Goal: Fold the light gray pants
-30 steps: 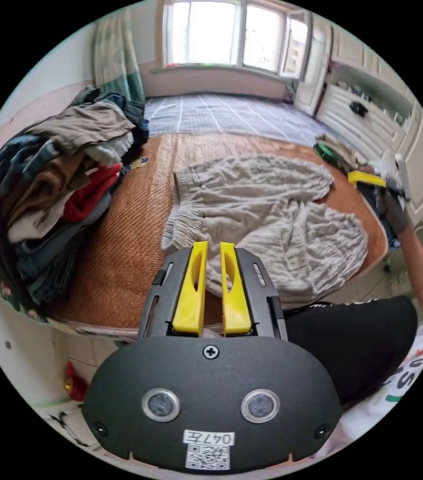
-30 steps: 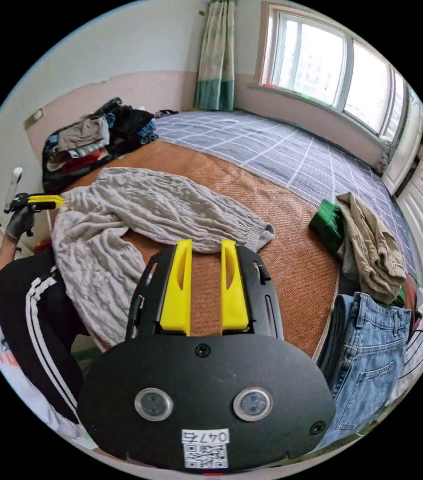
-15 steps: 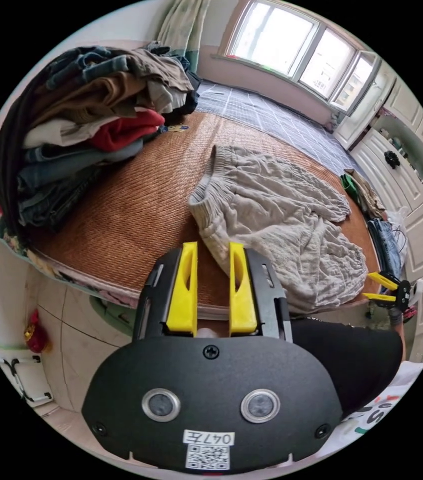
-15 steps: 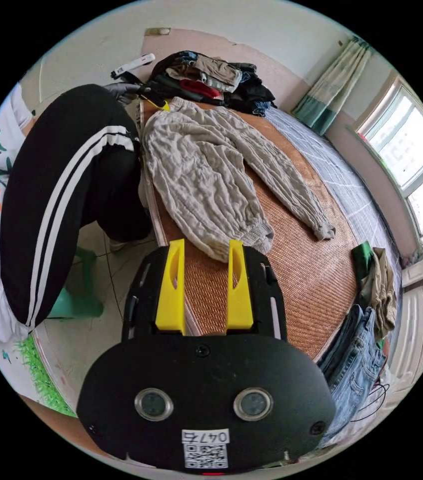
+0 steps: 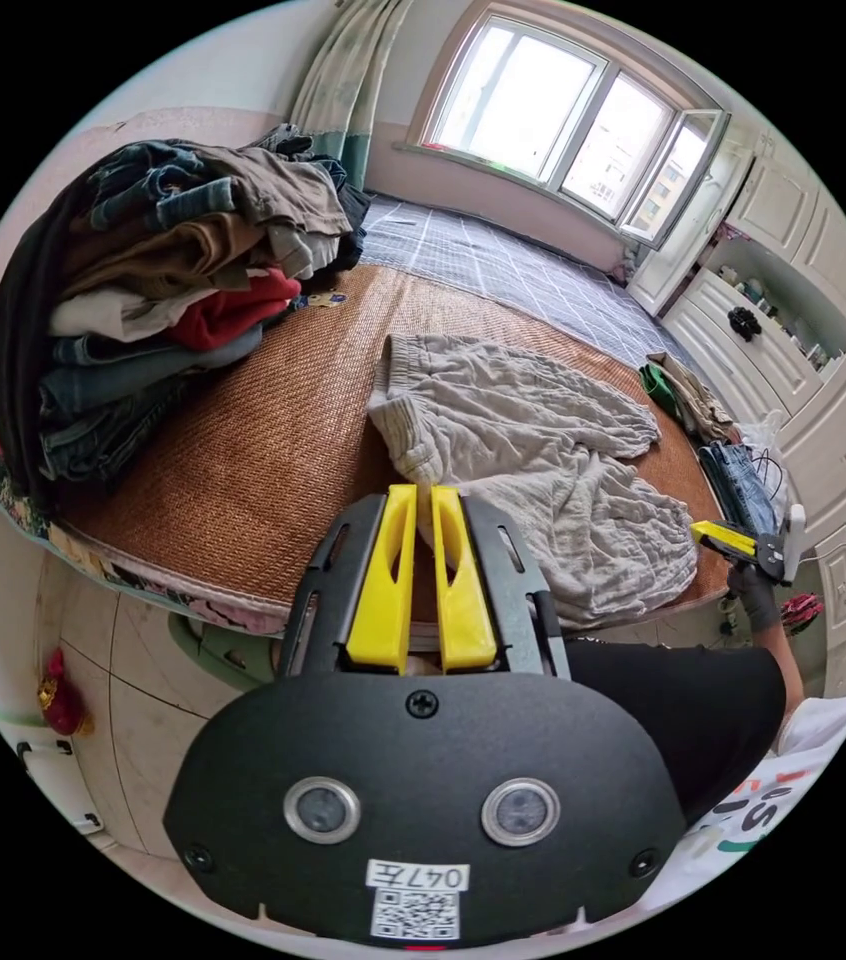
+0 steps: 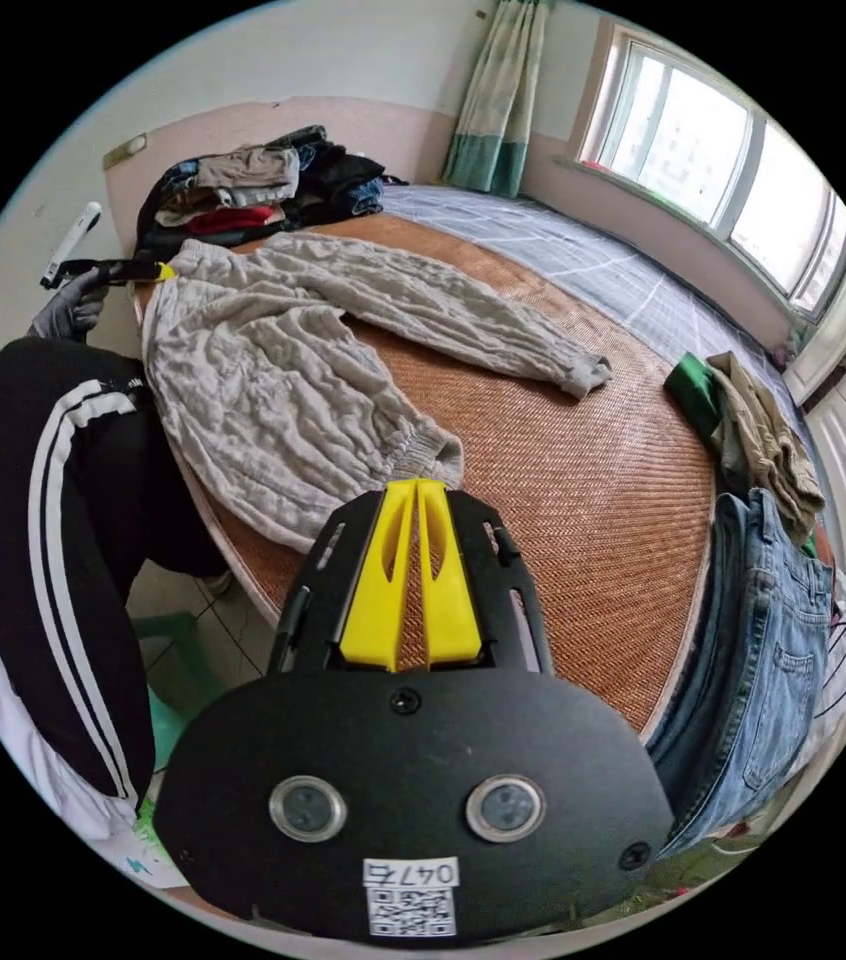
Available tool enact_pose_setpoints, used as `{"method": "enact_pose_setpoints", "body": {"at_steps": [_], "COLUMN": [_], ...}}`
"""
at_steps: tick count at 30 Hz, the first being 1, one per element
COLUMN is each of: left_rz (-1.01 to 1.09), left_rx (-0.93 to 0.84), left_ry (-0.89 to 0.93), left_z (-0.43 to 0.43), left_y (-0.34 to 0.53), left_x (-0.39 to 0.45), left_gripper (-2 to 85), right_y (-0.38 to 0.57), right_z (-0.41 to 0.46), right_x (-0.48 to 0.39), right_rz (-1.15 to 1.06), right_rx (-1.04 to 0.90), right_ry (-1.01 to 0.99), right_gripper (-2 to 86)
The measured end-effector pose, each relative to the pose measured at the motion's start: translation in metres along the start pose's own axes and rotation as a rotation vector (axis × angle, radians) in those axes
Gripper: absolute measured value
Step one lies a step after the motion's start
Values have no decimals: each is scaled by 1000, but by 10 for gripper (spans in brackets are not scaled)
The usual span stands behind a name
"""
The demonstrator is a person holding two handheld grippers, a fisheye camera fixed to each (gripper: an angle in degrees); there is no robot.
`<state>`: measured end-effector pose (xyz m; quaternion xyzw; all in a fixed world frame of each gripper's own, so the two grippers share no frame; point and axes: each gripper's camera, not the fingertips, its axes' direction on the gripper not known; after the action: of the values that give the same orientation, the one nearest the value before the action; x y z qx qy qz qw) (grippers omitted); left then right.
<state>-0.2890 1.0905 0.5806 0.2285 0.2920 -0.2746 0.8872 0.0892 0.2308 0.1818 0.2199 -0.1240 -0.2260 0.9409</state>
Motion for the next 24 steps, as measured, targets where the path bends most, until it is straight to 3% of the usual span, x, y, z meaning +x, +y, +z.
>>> {"method": "enact_pose_setpoints", "body": {"at_steps": [5,8,11,16,20,24], "left_rz": [-10,-4,4,2,-3,-4], "left_rx": [6,5,5,11,29,51], "left_ry": [33,38,38,33,20,10], "left_z": [0,3,8,13,7,-15], "left_y": [13,17,20,24,31,42], "left_x": [-21,-27,-30,-35,-40,-48], "left_gripper": [0,-1,-1,-1,-1,-3], "right_y": [-9,9,25,24,17,17], "right_z": [-6,-33,-43,-9,-2,-26], "right_x": [0,-2,-16,-37,-32,-11], "right_rz": [-26,-88,-235,-417,-439,-366], "right_rx": [-46,159,238,66,51,107], "right_ry": [20,-48,-122,-81,-2,-90], "right_gripper": [-5,-1,12,46,9,0]}}
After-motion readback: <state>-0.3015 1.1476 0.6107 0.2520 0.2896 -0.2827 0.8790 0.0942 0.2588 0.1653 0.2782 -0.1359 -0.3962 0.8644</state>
